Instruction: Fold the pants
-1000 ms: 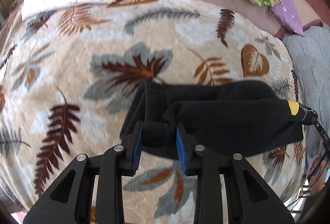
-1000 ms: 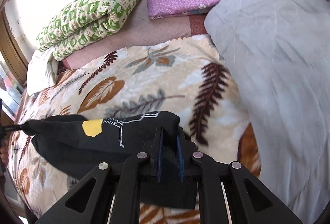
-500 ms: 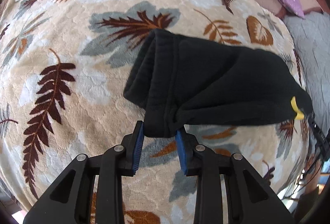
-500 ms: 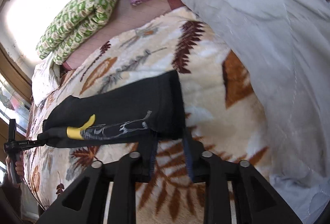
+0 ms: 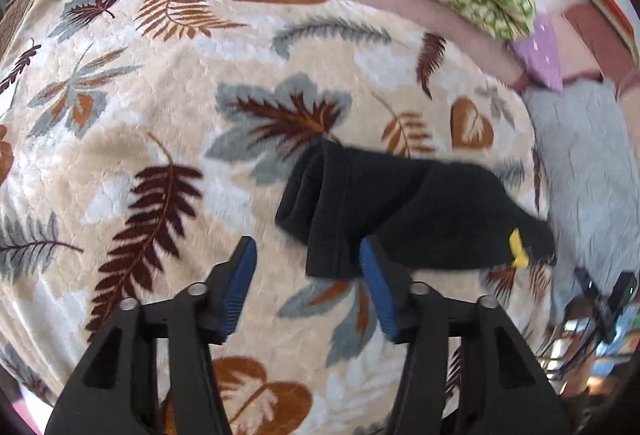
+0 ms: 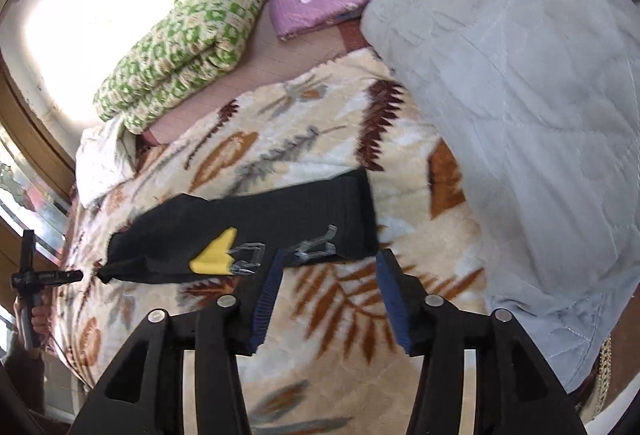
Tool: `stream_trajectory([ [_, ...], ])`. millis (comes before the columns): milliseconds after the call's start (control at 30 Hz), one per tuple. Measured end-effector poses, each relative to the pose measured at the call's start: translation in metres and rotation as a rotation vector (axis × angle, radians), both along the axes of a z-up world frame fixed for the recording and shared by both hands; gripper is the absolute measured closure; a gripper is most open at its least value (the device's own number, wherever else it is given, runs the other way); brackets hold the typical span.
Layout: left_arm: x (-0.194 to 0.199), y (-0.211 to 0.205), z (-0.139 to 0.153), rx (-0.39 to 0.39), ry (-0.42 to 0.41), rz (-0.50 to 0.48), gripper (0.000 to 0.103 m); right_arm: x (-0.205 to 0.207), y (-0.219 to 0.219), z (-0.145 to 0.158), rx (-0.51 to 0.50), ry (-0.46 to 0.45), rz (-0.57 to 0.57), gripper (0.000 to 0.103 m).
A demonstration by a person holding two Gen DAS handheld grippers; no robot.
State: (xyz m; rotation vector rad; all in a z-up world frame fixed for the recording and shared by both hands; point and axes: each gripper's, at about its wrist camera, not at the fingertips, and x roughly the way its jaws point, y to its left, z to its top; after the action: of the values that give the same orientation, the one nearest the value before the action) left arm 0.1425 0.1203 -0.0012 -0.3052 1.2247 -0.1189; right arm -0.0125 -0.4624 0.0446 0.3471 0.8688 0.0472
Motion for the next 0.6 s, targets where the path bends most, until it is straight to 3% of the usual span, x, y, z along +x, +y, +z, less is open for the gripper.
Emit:
stream_trajectory([
  [167,0.035,-0.023,-0.026,-0.015,0.086,-0.027,0.048,0.045,0.058,0.015,0.073,-0.002,0.15,0.046],
  [233,0.042,-0.029,-0.036,-0.027,0.108,-0.042,0.048,0.074,0.094,0.012,0.089,0.023,0.24,0.036],
  [433,0.064,-0.029,-0.046,-0.062,0.132,-0.069,0.048,0.158,0.184,-0.026,0.024,0.115,0.421,0.038],
  [600,0.079,-0.025,-0.052,-0.129,0.156,-0.089,0.048,0.207,0.208,-0.064,0.032,0.188,0.453,0.038],
])
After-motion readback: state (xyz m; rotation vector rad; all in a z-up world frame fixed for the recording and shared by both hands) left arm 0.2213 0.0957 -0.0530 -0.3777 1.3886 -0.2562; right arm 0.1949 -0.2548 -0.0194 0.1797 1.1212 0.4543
